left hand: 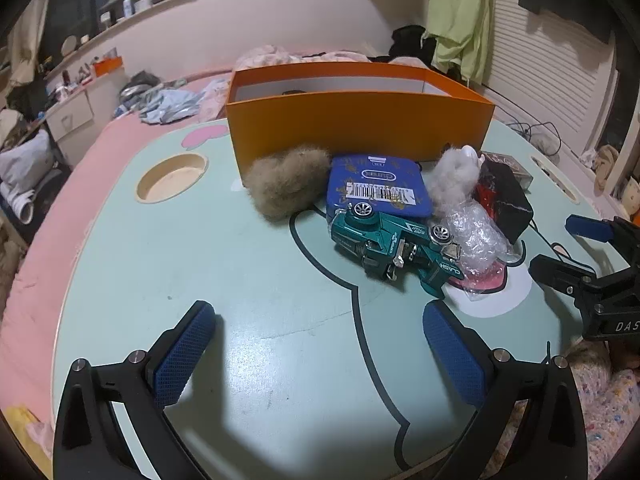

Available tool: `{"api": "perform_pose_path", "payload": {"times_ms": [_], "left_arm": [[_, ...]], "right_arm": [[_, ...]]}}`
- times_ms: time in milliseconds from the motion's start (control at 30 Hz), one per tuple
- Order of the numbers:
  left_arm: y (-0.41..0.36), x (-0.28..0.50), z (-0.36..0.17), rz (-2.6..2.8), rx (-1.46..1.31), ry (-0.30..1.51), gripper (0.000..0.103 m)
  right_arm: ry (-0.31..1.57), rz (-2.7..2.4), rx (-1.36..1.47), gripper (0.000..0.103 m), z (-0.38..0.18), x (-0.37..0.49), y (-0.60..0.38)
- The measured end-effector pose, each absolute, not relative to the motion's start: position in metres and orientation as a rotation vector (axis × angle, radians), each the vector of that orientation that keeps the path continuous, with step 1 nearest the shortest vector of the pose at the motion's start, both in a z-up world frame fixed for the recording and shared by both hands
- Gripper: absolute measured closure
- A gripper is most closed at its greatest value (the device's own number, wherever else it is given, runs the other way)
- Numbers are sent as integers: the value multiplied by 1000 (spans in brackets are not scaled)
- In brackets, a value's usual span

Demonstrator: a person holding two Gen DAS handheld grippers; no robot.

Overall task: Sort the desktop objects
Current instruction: 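Withdraw both open grippers from the box back over the table, then grasp the dark glittery pouch on the table with the right gripper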

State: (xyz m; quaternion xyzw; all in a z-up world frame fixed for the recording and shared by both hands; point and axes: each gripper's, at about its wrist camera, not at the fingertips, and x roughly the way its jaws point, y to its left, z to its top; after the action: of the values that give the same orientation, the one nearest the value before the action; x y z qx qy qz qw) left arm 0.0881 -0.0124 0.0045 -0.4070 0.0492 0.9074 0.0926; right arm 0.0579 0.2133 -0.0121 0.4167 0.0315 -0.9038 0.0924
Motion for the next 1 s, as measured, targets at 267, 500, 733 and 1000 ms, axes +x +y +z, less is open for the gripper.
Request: {"api": "perform_pose_path", "payload": {"times_ms": [267, 500, 733, 1000], "left_arm": [[-11, 88, 6, 2694, -1207, 146, 0], [-11, 88, 6, 2694, -1205, 146, 0], [-12, 88, 6, 2690, -1199, 145, 0], [-11, 88, 6, 2691, -1199, 144, 0]], "right_arm": [[98, -2684, 1238, 0, -11, 58, 214], [100, -2688, 1240, 0, -9, 58, 214], [3, -2680, 1156, 19, 10, 64, 216], [-119, -2652, 1193, 21, 32, 24, 187]]}}
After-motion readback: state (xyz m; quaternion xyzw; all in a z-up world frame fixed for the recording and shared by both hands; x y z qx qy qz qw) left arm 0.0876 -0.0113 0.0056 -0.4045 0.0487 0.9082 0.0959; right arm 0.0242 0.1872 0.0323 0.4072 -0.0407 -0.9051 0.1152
